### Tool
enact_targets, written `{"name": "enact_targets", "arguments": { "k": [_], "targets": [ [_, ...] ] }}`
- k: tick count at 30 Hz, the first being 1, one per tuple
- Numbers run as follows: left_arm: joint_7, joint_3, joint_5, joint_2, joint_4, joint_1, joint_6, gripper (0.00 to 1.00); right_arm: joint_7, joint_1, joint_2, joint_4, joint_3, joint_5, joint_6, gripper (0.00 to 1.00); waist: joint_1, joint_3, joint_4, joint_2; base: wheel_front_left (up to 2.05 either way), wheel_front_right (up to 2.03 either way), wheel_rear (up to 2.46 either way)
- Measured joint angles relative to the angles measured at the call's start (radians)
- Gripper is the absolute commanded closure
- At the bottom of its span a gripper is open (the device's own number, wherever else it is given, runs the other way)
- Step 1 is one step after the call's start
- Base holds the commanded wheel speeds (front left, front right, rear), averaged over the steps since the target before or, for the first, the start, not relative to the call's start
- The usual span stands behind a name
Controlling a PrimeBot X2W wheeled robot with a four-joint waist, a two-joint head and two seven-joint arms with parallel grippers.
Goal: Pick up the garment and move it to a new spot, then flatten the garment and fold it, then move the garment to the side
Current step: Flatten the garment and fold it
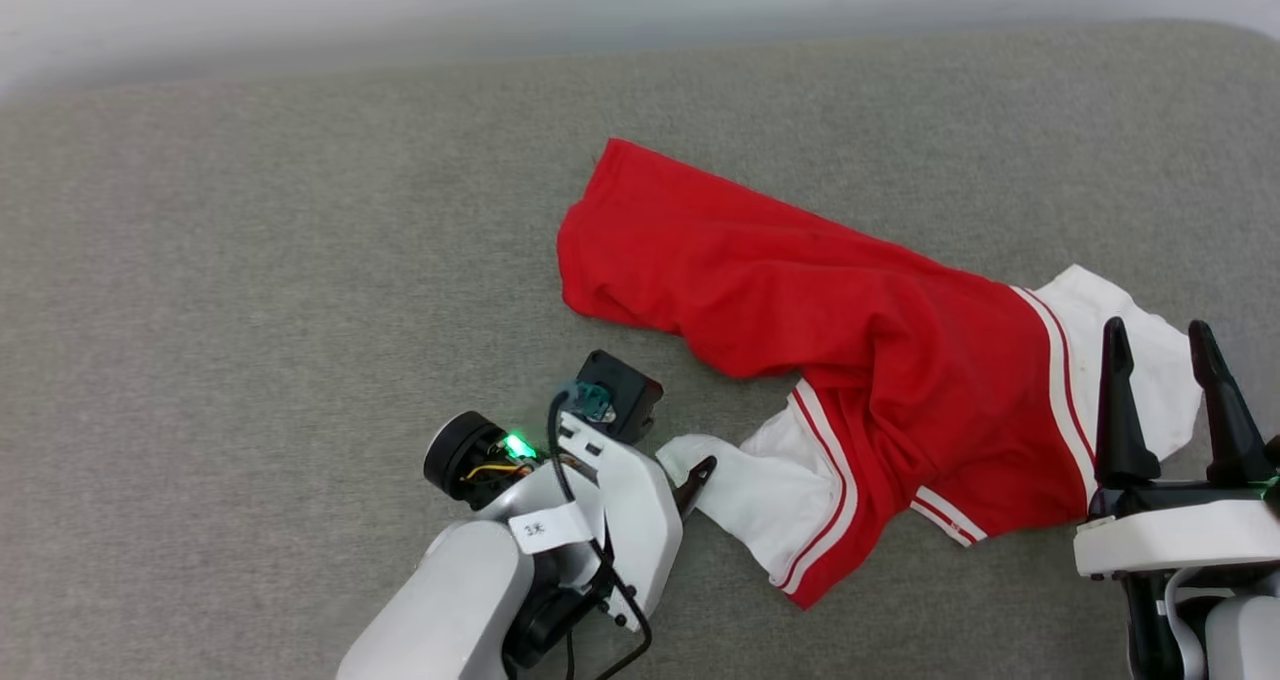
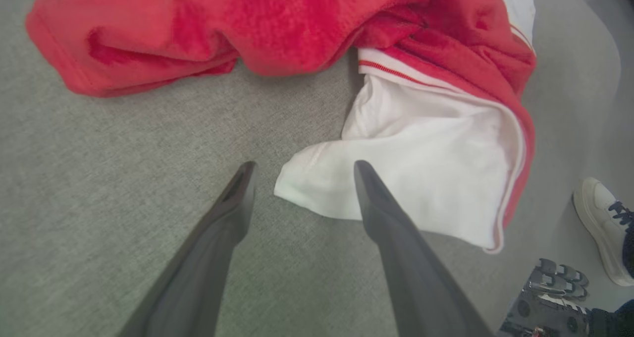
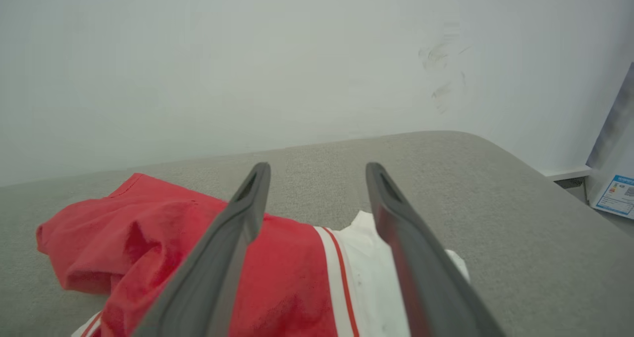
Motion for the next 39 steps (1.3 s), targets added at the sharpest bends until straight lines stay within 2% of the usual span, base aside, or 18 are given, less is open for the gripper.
{"name": "enact_targets", "arguments": {
  "k": [3, 11, 12, 13, 20, 24, 33, 39],
  "targets": [
    [0.035, -0.017, 0.006, -0.001, 0.035, -0.028, 0.001, 0.00, -0.001, -0.009, 0.003, 0.007, 0.008, 0.000, 0.000, 0.00, 0.0000, 0.027, -0.018, 0.0000, 0.00, 0.00, 0.00],
    [0.035, -0.049, 0.059, 0.015, 0.151, -0.093, 0.002, 0.00, -0.006, -0.026, 0.007, 0.021, 0.014, 0.005, 0.000, 0.00, 0.0001, 0.089, -0.062, 0.0000, 0.00, 0.00, 0.00],
    [0.045, -0.056, 0.058, 0.016, 0.162, -0.098, -0.002, 0.55, -0.007, -0.029, 0.007, 0.023, 0.014, 0.008, 0.000, 0.00, 0.0000, 0.093, -0.065, 0.0000, 0.00, 0.00, 0.00],
    [0.053, -0.066, 0.056, 0.018, 0.166, -0.106, -0.003, 1.00, -0.008, -0.031, 0.007, 0.024, 0.013, 0.011, 0.000, 0.00, 0.0000, 0.097, -0.067, 0.0000, 0.00, 0.00, 0.00],
    [0.040, -0.094, 0.023, 0.031, 0.180, -0.109, -0.017, 1.00, -0.008, -0.033, 0.007, 0.021, -0.011, 0.010, 0.000, 0.00, 0.0000, 0.093, -0.050, 0.0000, 0.00, 0.00, 0.00],
    [0.001, -0.086, 0.021, 0.031, 0.192, -0.091, -0.008, 1.00, -0.009, -0.034, 0.008, 0.026, -0.006, -0.001, 0.000, 0.00, 0.0000, 0.072, -0.034, 0.0000, 0.00, 0.00, 0.00],
    [-0.158, 0.032, -0.005, 0.082, 0.191, -0.068, 0.075, 1.00, -0.009, -0.026, 0.008, 0.051, -0.012, -0.025, 0.000, 0.00, 0.0001, 0.001, 0.004, 0.0000, 0.00, 0.00, 0.00],
    [-0.254, 0.165, -0.041, 0.164, 0.151, -0.054, 0.134, 1.00, -0.009, -0.019, 0.008, 0.068, -0.002, -0.026, 0.000, 0.00, 0.0000, -0.032, 0.027, 0.0000, 0.00, 0.00, 0.00]
  ]
}}
